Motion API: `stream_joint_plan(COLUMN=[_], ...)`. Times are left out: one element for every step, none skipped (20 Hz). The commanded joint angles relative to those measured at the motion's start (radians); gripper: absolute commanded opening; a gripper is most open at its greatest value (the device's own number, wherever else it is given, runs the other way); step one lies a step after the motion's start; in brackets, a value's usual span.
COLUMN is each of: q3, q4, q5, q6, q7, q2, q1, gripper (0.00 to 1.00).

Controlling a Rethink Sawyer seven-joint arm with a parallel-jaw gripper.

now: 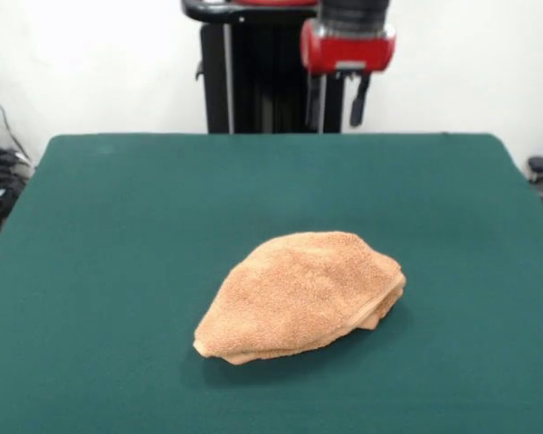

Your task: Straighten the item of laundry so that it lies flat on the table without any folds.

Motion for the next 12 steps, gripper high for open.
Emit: stream_joint_plan(q3=[0.066, 0.064, 0.060, 0.062, 0.066, 0.067, 0.069, 0.058, 0.048, 0.056, 0.070, 0.082], q4=[-0.162, -0.178, -0.195, -0.206, -0.222, -0.241, -0.259, -0.280, -0.301, -0.309, -0.315, -0.321], q5=[-0.077, -0.080, -0.082, -0.084, -0.086, -0.090, -0.093, -0.098, -0.103, -0.109, -0.117, -0.124], q6=[-0.057, -0.046, -0.024, -0.011, 0.007, 0.007, 0.007, 0.022, 0.036, 0.027, 0.023, 0.016], q7=[0.048, 0.048, 0.046, 0.045, 0.038, 0.034, 0.029, 0.024, 0.018, 0.014, 0.005, 0.002], q2=[0.178, 0.187, 0.192, 0.193, 0.199, 0.205, 0.211, 0.221, 0.230, 0.238, 0.244, 0.251], q1=[-0.005, -0.006, -0.003, -0.004, -0.010, -0.016, -0.023, -0.020, -0.017, -0.026, -0.037, -0.044], gripper=[1.00, 1.00, 1.00, 1.00, 1.00, 1.00, 1.00, 1.00, 1.00, 1.00, 1.00, 1.00])
